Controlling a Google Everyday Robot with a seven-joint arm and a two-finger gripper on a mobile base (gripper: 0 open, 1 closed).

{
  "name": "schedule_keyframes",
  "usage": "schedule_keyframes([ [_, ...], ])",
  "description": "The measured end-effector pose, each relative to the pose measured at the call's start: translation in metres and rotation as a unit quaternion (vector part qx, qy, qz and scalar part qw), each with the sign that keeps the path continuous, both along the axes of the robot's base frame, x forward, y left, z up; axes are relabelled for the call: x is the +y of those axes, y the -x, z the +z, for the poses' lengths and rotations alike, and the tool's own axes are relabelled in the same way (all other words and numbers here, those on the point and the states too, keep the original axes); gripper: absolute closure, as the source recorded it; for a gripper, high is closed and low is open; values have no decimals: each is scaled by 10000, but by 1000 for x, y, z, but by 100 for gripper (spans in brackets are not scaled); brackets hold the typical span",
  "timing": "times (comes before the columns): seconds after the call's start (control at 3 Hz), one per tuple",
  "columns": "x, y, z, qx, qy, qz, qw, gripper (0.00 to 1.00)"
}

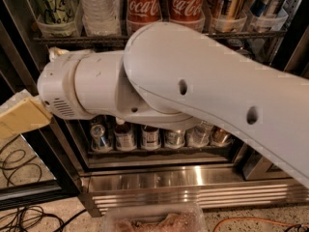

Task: Pick green can from top shelf of fridge

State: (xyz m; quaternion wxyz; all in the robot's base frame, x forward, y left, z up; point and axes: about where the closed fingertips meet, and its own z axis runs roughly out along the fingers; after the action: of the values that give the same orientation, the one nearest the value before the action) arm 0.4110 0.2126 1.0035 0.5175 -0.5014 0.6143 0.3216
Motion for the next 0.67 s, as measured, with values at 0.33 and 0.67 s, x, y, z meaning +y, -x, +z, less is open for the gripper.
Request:
schedule_keyframes([
  [0.33, 21, -4, 8, -423, -150, -180, 9988, 0],
  [0.67, 36, -13, 25, -914, -171, -575, 9940, 0],
])
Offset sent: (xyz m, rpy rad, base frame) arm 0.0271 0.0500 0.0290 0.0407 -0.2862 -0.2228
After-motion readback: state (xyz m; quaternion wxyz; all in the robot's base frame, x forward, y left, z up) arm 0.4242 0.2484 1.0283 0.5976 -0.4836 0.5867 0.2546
